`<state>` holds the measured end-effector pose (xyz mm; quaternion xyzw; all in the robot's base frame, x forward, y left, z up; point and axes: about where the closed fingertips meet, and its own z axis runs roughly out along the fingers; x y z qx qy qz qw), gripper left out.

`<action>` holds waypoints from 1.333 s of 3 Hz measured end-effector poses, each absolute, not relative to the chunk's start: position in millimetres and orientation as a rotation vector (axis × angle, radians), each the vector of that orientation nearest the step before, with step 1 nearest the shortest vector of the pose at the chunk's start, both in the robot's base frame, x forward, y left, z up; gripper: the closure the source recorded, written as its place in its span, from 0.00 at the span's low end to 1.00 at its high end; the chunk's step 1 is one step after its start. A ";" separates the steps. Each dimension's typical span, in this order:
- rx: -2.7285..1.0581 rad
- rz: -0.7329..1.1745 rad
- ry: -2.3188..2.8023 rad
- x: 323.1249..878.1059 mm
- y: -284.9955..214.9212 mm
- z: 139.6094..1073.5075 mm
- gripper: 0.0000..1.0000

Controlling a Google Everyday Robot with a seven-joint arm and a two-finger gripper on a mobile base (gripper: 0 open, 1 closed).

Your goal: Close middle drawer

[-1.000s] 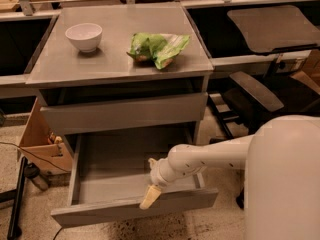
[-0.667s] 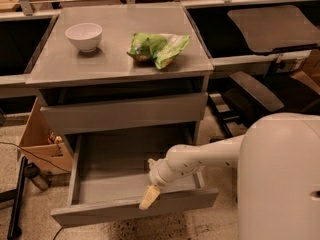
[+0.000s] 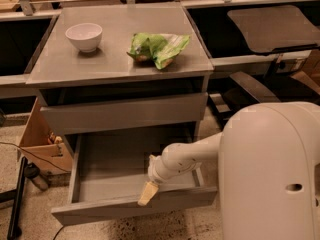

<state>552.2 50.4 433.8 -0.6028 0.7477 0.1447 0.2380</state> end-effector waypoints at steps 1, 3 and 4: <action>-1.603 0.326 2.061 567.5 51.3 447.2 0.00; -1.560 0.245 2.043 592.1 68.7 463.8 0.00; -1.580 0.279 2.001 595.6 80.7 475.8 0.00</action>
Offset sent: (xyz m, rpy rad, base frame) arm 0.0494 0.0142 0.0445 -0.0419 -0.1402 -0.1125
